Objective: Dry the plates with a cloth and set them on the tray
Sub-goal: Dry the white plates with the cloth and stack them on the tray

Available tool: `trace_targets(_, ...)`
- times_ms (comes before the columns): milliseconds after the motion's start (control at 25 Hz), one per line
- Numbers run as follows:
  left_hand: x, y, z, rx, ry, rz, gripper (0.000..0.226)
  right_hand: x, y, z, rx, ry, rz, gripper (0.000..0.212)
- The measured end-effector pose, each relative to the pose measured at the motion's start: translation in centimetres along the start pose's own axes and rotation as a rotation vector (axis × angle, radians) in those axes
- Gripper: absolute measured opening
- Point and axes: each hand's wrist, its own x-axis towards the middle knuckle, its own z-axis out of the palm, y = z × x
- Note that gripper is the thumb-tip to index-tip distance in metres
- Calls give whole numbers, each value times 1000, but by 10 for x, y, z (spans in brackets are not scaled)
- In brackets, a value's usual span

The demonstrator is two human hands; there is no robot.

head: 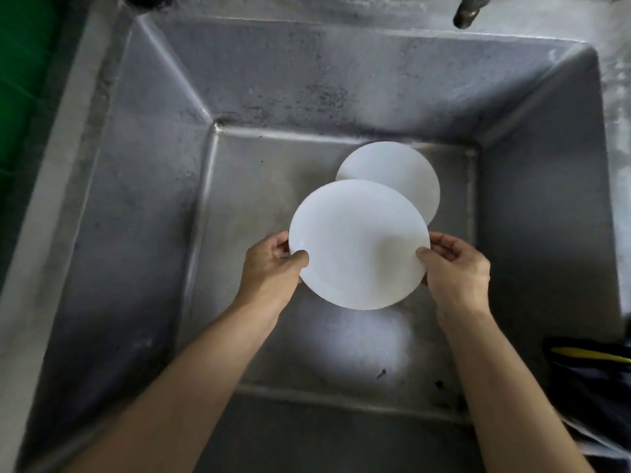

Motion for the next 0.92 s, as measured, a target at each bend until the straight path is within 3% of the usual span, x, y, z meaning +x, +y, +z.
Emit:
trace_targets(160,-38,1,-27,-204,-12,-148,45,-38,-2,-12,-10,-94,89,30)
trace_targets(320,-76,10,-48,-351,-146,-166,74,-76,-3,-12,112,-211,327,29)
trace_targets(480,-103,25,-55,-419,-93,-208,54,-114,-1,-3,115,-242,413,28)
trace_targets(680,-122,45,-51,-171,-23,-94,49,-146,-4,-6,-84,-275,385,18)
trace_targets(760,-130,50,-47,-24,7,15,46,-157,-10,-10,-206,-314,357,26)
trace_targets(840,-138,55,-47,45,9,78,47,-169,-17,-17,-297,-298,244,38)
trace_targets(920,-143,61,-51,-42,-6,30,45,-177,-26,-30,-275,-248,75,41)
